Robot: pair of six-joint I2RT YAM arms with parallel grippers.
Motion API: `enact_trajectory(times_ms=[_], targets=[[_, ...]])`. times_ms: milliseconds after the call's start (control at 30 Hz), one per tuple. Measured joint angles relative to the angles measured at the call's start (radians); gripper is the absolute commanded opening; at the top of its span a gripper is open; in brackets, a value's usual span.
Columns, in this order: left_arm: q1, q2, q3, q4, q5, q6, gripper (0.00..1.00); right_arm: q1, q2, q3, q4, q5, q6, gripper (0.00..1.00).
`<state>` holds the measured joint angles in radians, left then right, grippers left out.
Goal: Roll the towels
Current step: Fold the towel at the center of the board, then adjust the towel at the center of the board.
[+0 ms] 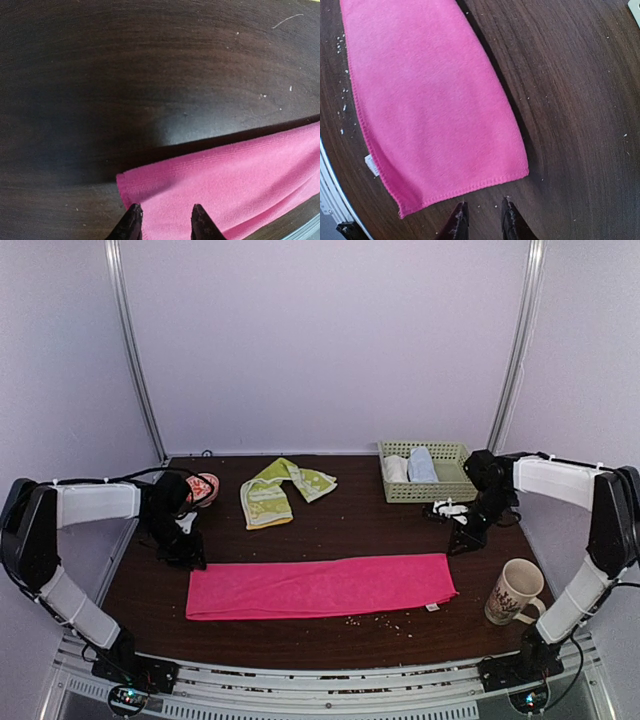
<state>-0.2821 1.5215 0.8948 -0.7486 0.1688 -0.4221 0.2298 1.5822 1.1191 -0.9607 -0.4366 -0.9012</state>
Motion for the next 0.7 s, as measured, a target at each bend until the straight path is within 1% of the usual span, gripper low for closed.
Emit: enact_trajectory(times_ms=[133,233,367,600,667,700], targets=[[0.0,0.06,-0.006,0.07,-0.001,-0.004,0.32,0.03,0.069,-0.013,0.082,0.014,0.024,0.24],[0.0,0.083,-0.024,0.118,-0.008,-0.008,0.27,0.086,0.132,-0.021,0.137,0.069,0.045,0.23],[0.0,0.092,-0.028,0.146,-0.032,-0.008,0.2,0.15,0.164,-0.051,0.208,0.157,0.085,0.22],[0.0,0.134,-0.001,0.233,-0.094,-0.013,0.1,0.123,0.192,-0.044,0.308,0.283,0.166,0.21],[0.0,0.163,0.027,0.265,-0.124,-0.015,0.09,0.103,0.207,-0.027,0.338,0.311,0.182,0.22],[0.0,0.18,0.043,0.285,-0.138,-0.015,0.11,0.095,0.216,-0.017,0.351,0.319,0.19,0.22]])
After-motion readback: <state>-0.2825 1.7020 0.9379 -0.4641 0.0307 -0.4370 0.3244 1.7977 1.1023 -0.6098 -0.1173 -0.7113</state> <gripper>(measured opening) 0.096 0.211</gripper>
